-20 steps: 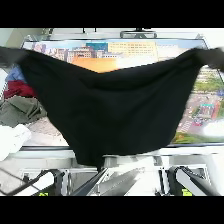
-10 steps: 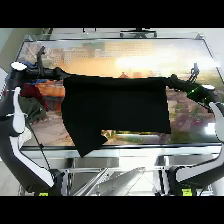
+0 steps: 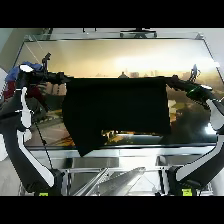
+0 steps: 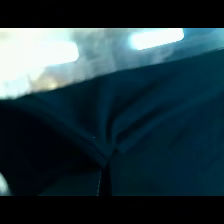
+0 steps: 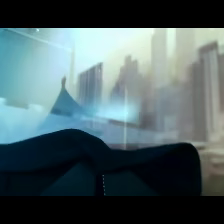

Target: Fold the shirts.

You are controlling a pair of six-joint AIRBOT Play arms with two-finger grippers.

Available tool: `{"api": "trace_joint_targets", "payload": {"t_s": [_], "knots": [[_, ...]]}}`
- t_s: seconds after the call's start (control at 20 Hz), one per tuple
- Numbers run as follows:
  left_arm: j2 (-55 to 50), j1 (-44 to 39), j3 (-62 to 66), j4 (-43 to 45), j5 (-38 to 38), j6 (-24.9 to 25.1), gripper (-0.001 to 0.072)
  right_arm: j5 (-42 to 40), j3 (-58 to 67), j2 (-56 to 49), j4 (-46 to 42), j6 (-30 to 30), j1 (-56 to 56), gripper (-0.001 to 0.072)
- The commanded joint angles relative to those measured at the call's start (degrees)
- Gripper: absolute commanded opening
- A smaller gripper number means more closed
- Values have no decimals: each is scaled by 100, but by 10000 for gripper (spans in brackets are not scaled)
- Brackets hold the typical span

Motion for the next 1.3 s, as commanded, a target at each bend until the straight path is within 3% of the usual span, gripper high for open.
{"api": "trace_joint_targets", "payload": {"t_s": [0.0,0.35,0.55,0.6,0.65,0.7,0.8,0.9,0.95,1.0,1.25], "knots": [[-39,-24,28,323,-109,-94,16,446,57,-46,-741,177,-131,22],[-50,-96,26,776,-376,-251,16,343,57,-85,-1757,186,-66,23],[-57,-186,-120,922,-468,-249,16,166,59,-83,-1845,184,-66,24],[-57,-219,-181,927,-503,-247,16,149,59,-79,-1843,184,-66,53],[-55,-216,-197,927,-610,-251,18,173,81,-59,-1849,184,-68,218],[-55,-216,-118,920,-767,-332,20,291,122,-17,-1853,186,-81,302],[-50,-153,313,922,-1270,-721,312,546,267,216,-2048,396,-170,302],[68,-42,553,922,-1755,-931,313,627,376,595,-2758,911,-247,309],[236,22,452,927,-1853,-1025,312,680,380,837,-3222,1246,-295,433],[455,105,212,927,-1818,-1062,312,826,380,1062,-3609,1587,-348,477],[1751,616,-1423,922,-1941,-1169,312,2632,61,1742,-4030,2037,-957,476]]}}
